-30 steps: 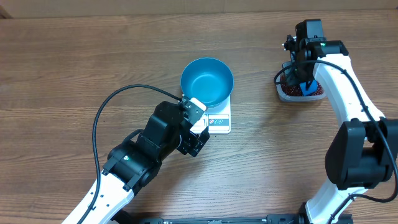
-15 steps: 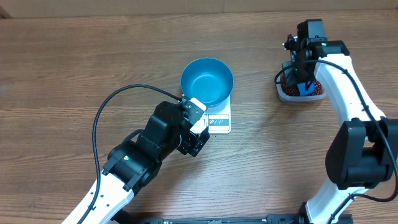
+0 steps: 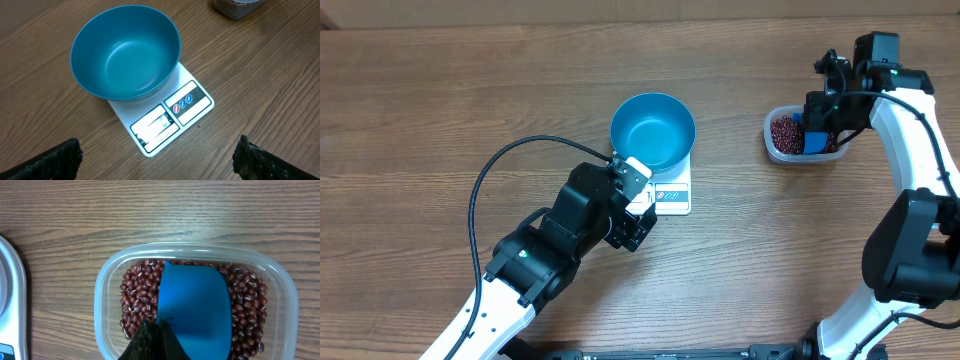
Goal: Scoop item into bowl and weigh 150g on scale
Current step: 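Drag the scoop through the red beans with right gripper to fill it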
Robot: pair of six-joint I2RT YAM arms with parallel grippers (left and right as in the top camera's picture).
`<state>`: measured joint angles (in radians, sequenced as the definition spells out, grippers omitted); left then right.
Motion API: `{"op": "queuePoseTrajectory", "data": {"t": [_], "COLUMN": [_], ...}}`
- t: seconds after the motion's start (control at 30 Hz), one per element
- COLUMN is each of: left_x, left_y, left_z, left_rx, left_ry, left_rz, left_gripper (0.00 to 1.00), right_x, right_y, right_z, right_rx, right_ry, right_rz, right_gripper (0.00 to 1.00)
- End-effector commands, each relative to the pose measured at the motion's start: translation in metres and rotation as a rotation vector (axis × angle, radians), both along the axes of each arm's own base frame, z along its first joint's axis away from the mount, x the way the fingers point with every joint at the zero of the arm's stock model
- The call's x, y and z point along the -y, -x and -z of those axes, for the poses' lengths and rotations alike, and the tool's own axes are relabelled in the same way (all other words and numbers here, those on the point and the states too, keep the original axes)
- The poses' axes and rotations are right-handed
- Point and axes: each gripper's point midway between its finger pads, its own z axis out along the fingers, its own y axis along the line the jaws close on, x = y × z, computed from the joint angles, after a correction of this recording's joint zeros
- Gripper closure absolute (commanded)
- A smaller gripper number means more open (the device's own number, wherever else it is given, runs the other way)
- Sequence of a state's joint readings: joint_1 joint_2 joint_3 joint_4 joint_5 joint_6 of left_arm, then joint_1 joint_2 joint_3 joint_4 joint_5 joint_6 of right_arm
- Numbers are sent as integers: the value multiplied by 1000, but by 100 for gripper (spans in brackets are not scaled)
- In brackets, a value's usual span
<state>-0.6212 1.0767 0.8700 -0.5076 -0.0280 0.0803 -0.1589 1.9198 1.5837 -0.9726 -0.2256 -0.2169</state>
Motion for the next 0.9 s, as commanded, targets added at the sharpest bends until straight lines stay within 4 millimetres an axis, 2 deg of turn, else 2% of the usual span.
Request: {"op": "queuePoseTrajectory", "data": {"t": [0.0,0.23,0.53,0.67,0.87], "left_x": [-1,-1,-1,-1,-1], "left_y": [0,0,0,0,0], "left_z": [3,3,3,3,3], "left_rx": [-5,-5,-5,-5,-5], "left_ry": [-2,-2,-2,-2,-2], "left_rz": [-8,-8,-8,-8,-8], "left_gripper": [0,1,0,0,0], "right_x": [-10,-25,-31,-29,-17], "right_y": [7,7,8,7,8], "right_z": [8,4,1,-3,-11], "right_rx": [-41,-35,-31,-19,-1], "right_ry": [-58,-143,-183,-234,-331], "right_rz": [-5,-34,-44,-35,5], "right_gripper": [96,96,96,96,96]}}
